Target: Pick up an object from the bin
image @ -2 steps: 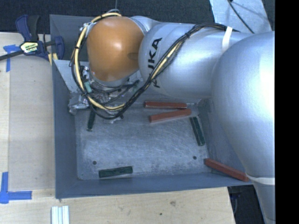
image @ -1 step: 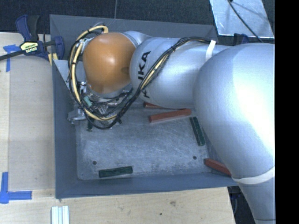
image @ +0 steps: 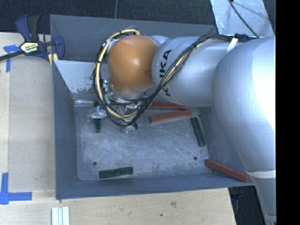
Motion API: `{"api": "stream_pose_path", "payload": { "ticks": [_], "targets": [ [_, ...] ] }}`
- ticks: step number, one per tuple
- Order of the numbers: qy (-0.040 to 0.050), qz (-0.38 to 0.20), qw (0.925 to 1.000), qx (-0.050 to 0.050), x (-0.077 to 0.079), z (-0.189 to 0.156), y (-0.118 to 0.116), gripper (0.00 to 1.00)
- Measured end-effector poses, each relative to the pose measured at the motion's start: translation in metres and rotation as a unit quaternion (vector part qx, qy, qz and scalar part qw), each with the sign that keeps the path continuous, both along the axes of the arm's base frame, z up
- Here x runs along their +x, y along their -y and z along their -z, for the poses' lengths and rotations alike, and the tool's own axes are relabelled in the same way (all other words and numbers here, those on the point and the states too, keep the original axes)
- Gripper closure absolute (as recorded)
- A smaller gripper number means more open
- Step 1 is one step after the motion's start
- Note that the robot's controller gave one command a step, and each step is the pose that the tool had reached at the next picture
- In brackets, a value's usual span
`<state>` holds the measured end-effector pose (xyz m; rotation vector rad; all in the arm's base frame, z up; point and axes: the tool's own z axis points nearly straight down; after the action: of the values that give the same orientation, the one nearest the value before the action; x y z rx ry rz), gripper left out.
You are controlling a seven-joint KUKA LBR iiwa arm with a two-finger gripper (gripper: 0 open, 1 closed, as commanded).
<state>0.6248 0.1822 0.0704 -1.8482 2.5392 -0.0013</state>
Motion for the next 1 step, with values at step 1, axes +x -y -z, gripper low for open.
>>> {"api": "stream_pose_path", "payload": {
  "ticks": [1],
  "targets": [
    [-0.0004, 0.000, 1.0000, 0.001, -0.0005, -0.0002, -0.0024, 1.00]
  ]
}}
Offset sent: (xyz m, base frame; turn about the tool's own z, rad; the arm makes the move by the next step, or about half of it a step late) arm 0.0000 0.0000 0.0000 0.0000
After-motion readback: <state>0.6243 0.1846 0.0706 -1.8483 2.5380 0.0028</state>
